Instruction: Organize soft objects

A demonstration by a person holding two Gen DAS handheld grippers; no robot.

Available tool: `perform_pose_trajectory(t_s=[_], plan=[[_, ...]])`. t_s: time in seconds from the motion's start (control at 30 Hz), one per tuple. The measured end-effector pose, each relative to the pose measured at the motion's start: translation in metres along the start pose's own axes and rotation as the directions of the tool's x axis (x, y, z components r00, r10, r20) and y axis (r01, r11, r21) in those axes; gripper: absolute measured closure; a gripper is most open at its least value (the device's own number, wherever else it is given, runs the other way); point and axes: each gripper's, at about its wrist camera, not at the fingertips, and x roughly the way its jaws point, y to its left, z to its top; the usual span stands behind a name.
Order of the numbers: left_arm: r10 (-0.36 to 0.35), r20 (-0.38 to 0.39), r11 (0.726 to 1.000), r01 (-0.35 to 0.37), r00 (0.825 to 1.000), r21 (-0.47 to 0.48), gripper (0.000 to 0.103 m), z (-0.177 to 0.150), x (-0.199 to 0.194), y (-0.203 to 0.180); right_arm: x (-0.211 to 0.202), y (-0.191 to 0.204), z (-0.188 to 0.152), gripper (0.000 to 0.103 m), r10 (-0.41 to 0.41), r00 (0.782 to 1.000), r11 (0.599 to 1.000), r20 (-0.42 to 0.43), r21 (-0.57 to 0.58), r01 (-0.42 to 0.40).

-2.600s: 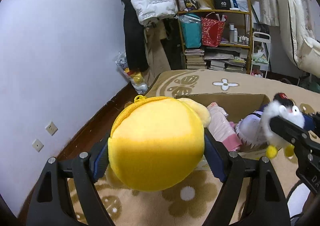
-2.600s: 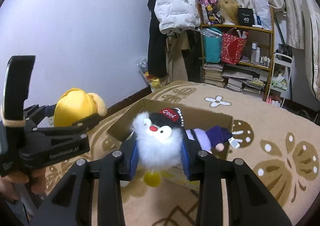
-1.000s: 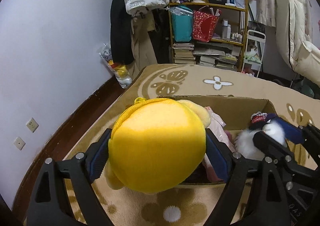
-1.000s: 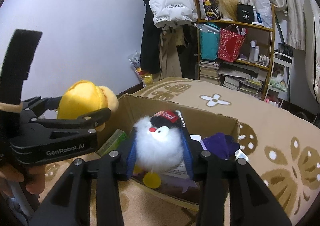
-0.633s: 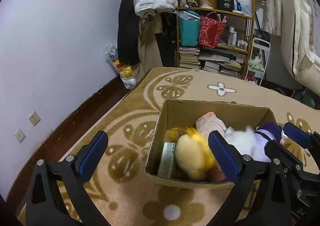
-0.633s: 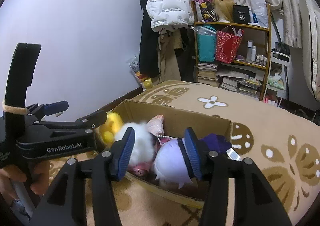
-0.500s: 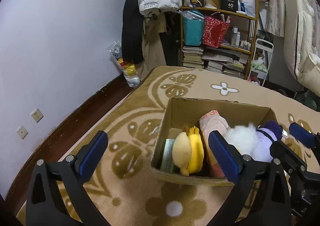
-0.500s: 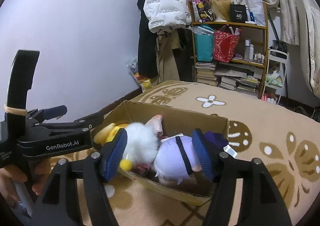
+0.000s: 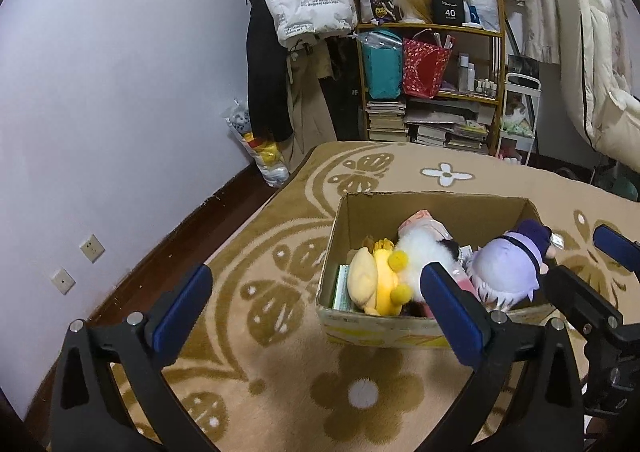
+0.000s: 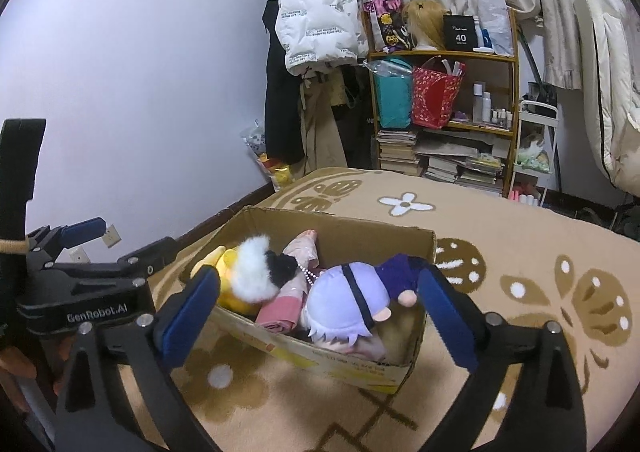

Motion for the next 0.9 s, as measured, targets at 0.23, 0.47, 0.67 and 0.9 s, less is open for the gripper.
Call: perform_pose_trajectory(t_s=[0.23, 0.47, 0.67, 0.9], plan=[[0.001, -0.01, 1.0, -0.001, 1.0, 0.029, 0.0, -0.002, -0.016, -0.001, -0.011, 0.0, -0.005, 0.0, -0.007, 1.0, 1.0, -0.015, 0.01, 0.007], [-0.016, 0.006, 1.0, 0.016, 1.0, 0.007, 0.0, -0.003, -0.036, 0.01, -0.028, -0.002, -0.009, 0.0, -0.023, 1.0, 1.0, -0.021, 0.013, 0.023], [-0.017, 0.02, 1.0, 0.017, 1.0, 0.017, 0.0, -0.011, -0.052, 0.014, -0.044, -0.005, -0.013, 0.0, -0.042, 0.999, 0.999, -0.019, 0.017, 0.042], [-0.035, 0.018, 0.999, 0.035, 0.999, 0.013, 0.0, -0.021, -0.062, 0.013, -0.059, -0.006, -0.018, 0.0, -0.063, 0.998, 0.997, -0.019, 0.038, 0.064]])
